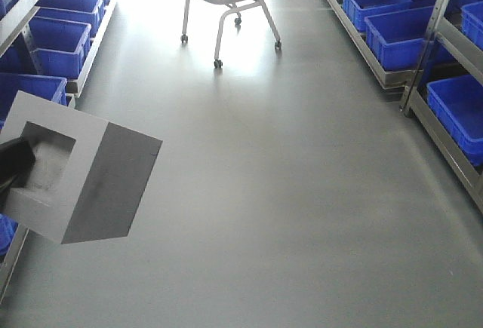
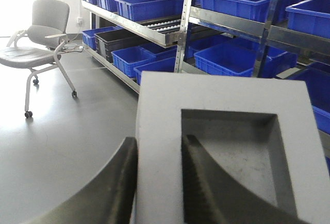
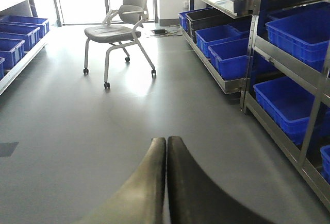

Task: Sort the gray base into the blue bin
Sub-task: 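Drive the base down the aisle holding the block in the left gripper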

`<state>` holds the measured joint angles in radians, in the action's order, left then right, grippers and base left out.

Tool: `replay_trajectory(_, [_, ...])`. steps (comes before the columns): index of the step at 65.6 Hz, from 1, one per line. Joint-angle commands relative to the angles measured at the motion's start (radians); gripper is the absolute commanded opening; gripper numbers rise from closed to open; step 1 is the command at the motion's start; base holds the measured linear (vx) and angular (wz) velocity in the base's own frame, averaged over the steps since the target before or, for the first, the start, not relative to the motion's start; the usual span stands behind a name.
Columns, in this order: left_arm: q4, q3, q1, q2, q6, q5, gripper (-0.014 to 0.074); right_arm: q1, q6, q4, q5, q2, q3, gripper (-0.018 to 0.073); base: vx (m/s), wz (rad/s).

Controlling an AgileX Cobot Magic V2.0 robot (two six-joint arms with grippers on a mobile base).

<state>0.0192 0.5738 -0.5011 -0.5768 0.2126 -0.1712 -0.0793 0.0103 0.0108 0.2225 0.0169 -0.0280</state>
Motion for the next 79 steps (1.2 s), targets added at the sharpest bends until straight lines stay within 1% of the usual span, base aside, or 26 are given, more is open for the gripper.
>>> replay_trajectory(1, [-0.004, 0.034, -0.005, 0.002, 0.012, 0.11, -0.0006, -0.002, -0.01, -0.005, -0.074, -0.003, -0.001, -0.0005, 0.44, 0.02])
replay_trajectory(79, [-0.004, 0.034, -0.005, 0.002, 0.012, 0.111, -0.0006, -0.002, -0.01, -0.005, -0.074, -0.003, -0.001, -0.0005, 0.43, 0.05])
